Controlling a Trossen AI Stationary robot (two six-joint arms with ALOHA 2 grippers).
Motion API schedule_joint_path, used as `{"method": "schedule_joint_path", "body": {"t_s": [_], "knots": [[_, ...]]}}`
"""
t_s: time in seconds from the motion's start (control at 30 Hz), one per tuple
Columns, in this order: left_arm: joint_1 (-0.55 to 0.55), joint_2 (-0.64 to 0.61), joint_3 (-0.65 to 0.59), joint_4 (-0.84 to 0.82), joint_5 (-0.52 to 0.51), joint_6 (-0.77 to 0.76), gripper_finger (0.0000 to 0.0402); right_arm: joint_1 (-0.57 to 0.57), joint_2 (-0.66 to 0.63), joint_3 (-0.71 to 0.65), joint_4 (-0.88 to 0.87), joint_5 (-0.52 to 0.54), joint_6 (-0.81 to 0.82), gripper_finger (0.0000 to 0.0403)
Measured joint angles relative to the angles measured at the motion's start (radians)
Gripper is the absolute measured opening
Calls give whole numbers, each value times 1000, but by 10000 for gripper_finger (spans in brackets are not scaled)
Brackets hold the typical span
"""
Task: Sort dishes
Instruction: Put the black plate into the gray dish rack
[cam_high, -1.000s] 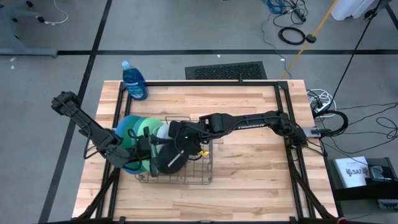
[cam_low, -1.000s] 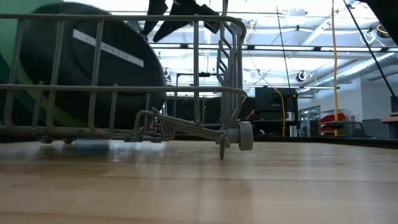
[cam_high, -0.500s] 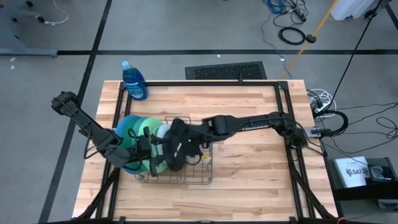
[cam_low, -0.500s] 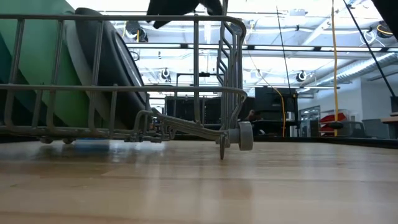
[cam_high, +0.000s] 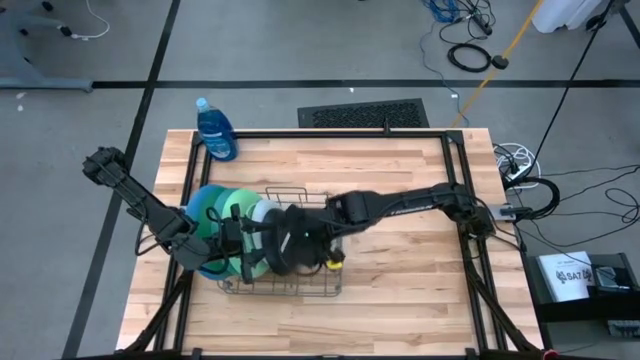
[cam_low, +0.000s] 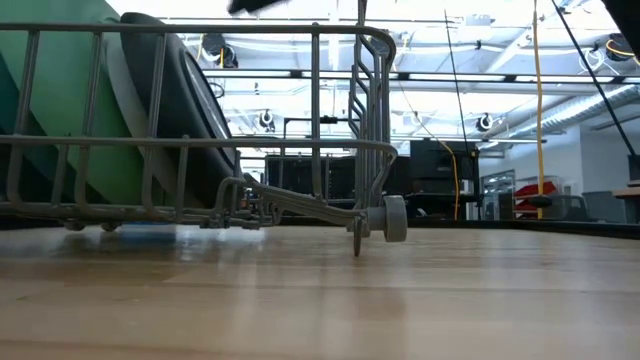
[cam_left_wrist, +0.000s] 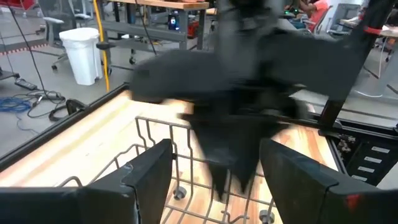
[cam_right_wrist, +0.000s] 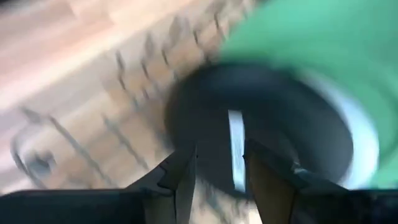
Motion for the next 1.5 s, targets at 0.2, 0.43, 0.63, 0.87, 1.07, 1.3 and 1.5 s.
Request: {"method": "schedule_joint_path", "body": {"t_s": [0.2, 0.43, 0.63, 0.87, 1.07, 1.3, 1.5], "knots": [[-17, -11, -3, 9, 4, 8, 240, 68, 71, -8, 131, -31, 13, 126], [-72, -29, -4, 51, -18, 55, 240, 129, 129, -7, 274, -21, -26, 126], [-102, -33, 0, 160, -76, 153, 240, 126, 164, -8, 309, -43, -57, 125], [-136, -34, 0, 196, -91, 160, 240, 86, 209, -9, 303, 73, -11, 125], [-137, -33, 0, 195, -90, 160, 240, 62, 209, -8, 326, 100, -4, 125], [-137, -33, 0, 185, -90, 159, 240, 68, 207, -8, 296, 100, -34, 125], [-137, -33, 0, 183, -90, 177, 240, 96, 198, -8, 293, 106, -37, 128]]}}
